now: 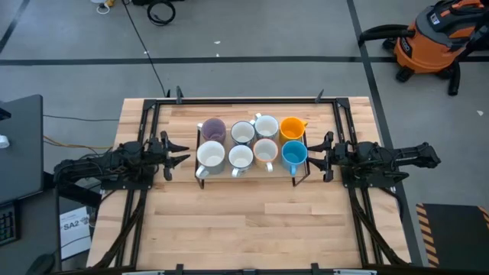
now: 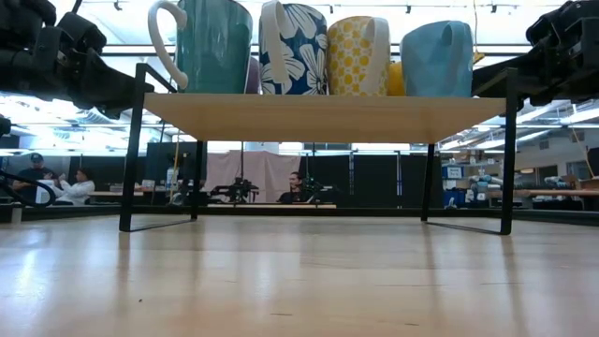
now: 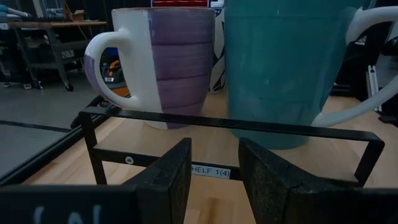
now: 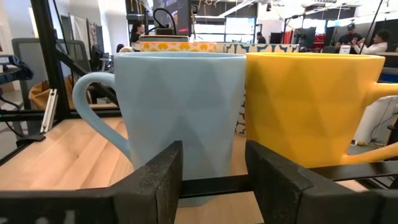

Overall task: Place coffee mugs
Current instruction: Return to Home Position

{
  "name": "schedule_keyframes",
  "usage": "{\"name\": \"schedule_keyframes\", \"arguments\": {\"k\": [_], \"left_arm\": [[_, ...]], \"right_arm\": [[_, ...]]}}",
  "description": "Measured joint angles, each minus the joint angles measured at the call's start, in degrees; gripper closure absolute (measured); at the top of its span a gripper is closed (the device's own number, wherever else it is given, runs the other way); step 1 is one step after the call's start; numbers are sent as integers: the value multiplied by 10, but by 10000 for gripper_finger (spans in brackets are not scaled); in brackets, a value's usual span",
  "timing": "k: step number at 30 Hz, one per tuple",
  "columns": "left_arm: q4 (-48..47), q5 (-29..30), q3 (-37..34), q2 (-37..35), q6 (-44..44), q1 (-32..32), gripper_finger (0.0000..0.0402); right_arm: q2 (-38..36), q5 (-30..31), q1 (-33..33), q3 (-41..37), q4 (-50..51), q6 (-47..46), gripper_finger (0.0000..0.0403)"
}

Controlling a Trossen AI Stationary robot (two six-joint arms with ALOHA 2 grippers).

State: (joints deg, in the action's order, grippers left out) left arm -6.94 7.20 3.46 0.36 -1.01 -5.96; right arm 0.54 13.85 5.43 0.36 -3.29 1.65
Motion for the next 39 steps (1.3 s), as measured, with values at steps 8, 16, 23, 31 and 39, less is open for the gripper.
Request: {"name": "schedule_keyframes", "arguments": {"k": [8,16,23,31,39], "left_arm": [[29,1,-4,0,1,0,262],[49,2,-4,0,1,0,262],[52,1,-3,0,1,0,262],[53,0,-3,0,1,0,262],[54,0,-2,0,1,0,262]], "right_arm": [[0,0,0,0,0,0,223],[0,0,0,0,0,0,223],[0,0,0,0,0,0,223],[0,0,0,0,0,0,223],[0,0,0,0,0,0,223]]}}
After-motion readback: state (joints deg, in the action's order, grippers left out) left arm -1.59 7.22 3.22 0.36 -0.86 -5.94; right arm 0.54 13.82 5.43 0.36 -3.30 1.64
